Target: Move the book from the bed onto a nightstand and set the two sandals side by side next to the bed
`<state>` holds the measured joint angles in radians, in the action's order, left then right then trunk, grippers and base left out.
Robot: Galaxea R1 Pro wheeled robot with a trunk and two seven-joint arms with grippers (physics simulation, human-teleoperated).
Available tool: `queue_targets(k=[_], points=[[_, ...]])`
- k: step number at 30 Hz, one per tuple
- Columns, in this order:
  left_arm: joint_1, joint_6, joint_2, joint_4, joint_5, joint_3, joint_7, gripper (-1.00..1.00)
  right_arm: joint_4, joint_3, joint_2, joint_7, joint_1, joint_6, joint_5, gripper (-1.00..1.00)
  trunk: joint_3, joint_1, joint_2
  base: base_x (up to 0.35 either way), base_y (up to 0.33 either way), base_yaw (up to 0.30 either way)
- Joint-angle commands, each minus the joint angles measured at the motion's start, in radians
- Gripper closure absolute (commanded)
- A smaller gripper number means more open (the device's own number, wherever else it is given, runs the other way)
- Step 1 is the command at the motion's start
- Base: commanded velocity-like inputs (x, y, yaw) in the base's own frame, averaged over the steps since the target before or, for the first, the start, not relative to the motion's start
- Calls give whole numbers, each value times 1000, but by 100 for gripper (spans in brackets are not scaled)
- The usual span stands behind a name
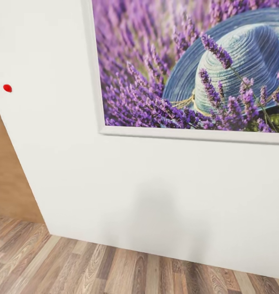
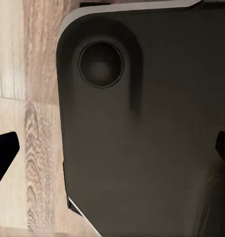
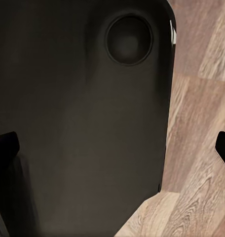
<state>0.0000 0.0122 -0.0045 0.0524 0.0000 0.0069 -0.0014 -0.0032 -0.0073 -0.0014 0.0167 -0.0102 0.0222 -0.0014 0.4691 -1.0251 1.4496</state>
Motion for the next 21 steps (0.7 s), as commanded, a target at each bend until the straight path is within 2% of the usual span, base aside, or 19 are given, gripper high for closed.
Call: queue_targets(k=[1, 21], points=[[0, 1, 0, 1, 0, 1, 0, -100, 0, -1, 0, 2, 0, 2, 0, -100, 1, 0, 0, 0, 0, 290], [0, -3, 0, 3, -1, 1, 0, -100, -1, -2, 0, 2, 0, 2, -2, -100, 1, 0, 0, 0, 0, 293]])
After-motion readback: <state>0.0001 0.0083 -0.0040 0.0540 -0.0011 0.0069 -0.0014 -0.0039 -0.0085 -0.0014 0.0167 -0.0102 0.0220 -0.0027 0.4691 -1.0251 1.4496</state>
